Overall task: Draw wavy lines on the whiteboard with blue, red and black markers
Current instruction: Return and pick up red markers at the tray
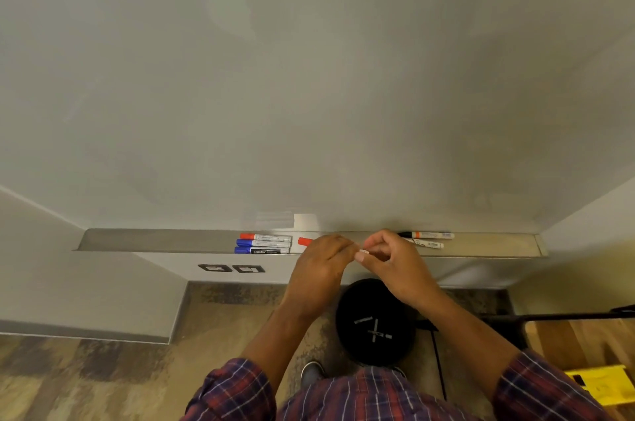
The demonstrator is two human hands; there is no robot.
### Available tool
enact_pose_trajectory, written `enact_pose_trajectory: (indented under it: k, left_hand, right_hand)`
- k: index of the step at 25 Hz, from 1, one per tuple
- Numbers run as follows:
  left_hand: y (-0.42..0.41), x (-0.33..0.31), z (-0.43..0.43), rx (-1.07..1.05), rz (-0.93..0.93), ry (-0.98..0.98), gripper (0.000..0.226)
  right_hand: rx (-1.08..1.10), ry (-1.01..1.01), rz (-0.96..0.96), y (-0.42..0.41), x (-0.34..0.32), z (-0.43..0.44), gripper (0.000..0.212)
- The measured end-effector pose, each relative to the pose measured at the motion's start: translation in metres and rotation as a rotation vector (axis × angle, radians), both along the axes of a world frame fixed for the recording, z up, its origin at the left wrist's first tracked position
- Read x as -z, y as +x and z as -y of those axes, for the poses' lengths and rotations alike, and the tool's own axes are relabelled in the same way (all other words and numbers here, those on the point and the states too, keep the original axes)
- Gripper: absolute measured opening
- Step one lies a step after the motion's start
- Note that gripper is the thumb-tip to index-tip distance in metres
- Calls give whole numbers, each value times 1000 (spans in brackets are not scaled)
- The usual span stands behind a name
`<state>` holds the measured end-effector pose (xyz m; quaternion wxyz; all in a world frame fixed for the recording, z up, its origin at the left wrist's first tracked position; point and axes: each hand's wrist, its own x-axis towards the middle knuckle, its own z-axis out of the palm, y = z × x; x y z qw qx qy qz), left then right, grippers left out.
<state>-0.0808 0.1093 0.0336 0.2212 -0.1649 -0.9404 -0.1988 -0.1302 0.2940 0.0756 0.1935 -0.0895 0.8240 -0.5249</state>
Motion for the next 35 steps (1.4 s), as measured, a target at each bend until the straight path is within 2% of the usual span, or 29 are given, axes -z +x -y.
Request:
enact_pose_trajectory:
  k: [2, 4, 8, 12, 15, 26, 31, 35]
  left_hand:
    - [-6, 14, 4, -21, 75, -43, 29]
    - [-13, 29, 8, -42, 197, -97, 38]
    - [-26, 54, 19, -104, 467, -157, 47]
    - [-41, 62, 27, -139, 523, -187, 46]
    - [-50, 64, 30, -165, 573, -242, 46]
    - [-45, 78, 23, -172, 643, -321, 50]
    - [-42, 82, 24, -182, 619, -299, 34]
    - [-43, 82, 21, -185, 609, -287, 38]
  right_hand:
    - [5, 70, -36, -8, 17, -4, 28]
    - [-2, 220, -74, -17, 40, -11, 39]
    - [-165, 562, -151, -27, 78, -21, 48]
    - [-369, 770, -275, -33, 97, -25, 61]
    - [-480, 906, -226, -32, 105, -27, 73]
    - [-498, 942, -202, -26, 116, -28, 76]
    - [-482, 918, -223, -24, 114, -29, 76]
    - [-478, 905, -223, -25, 113, -29, 76]
